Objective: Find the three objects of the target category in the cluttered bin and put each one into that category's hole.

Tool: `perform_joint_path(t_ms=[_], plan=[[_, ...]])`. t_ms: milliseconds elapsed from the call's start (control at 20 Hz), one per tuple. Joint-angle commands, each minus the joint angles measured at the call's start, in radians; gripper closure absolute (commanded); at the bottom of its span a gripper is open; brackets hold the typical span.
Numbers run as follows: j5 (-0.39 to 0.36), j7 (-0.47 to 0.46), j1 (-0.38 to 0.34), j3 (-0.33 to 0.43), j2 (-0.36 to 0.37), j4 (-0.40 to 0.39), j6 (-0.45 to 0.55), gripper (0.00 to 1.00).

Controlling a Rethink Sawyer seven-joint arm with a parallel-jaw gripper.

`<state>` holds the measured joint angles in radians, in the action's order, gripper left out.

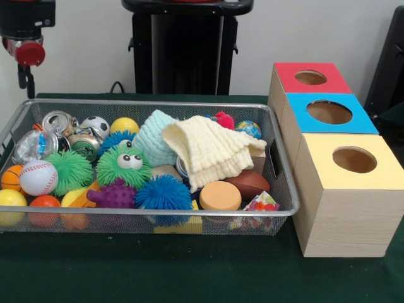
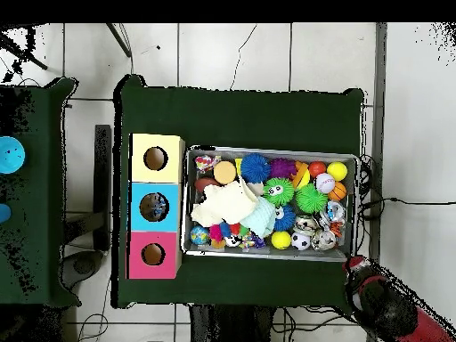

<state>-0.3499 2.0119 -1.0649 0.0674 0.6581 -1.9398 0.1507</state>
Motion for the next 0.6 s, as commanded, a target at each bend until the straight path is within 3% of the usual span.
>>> perform_joint_path(t_ms=[50,300,600], plan=[[0.044,0.17,0.031,-0.003,-0.073,0.02,-0.088,0.0],[0.063,0.155,0.018,0.013,-0.077,0.018,-0.049,0.0],[0.055,0.109,0.004,0.032,-0.167,0.093,-0.036,0.0]])
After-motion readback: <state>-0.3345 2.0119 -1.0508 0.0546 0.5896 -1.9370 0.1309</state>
